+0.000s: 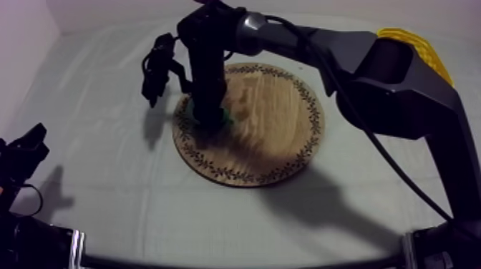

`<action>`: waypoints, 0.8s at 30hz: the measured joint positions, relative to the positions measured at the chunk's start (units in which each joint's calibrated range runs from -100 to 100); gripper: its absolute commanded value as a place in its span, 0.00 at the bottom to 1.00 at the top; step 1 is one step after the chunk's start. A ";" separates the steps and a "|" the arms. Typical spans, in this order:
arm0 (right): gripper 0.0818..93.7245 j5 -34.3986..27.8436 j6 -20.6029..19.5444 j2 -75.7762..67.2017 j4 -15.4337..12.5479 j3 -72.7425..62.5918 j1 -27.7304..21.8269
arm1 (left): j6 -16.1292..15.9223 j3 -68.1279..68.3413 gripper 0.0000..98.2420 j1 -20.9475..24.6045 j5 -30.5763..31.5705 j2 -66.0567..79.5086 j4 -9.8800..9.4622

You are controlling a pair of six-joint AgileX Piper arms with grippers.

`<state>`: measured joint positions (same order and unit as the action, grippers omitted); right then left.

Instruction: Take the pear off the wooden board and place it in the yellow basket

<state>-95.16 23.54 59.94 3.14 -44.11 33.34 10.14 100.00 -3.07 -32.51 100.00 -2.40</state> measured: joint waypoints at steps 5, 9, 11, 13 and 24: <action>0.39 -0.11 0.56 -2.21 -0.42 2.11 0.11 | 0.00 0.00 0.00 0.00 0.00 0.00 0.00; 0.39 -0.09 0.58 -5.84 0.09 4.25 -0.62 | 0.00 0.00 0.00 0.00 0.00 0.00 0.00; 0.40 -0.01 0.59 -8.53 0.61 5.34 -1.39 | 0.00 0.00 0.00 0.00 0.00 0.00 0.00; 0.40 0.29 0.59 -11.22 1.31 6.54 -2.30 | 0.00 0.00 0.00 0.00 0.00 0.00 0.00; 0.40 7.66 -4.07 -30.26 7.16 16.32 -9.96 | 0.00 0.00 0.00 0.00 0.00 0.00 0.00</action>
<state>-87.51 19.47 29.67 10.30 -27.79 23.38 10.14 100.00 -3.07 -32.51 100.00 -2.40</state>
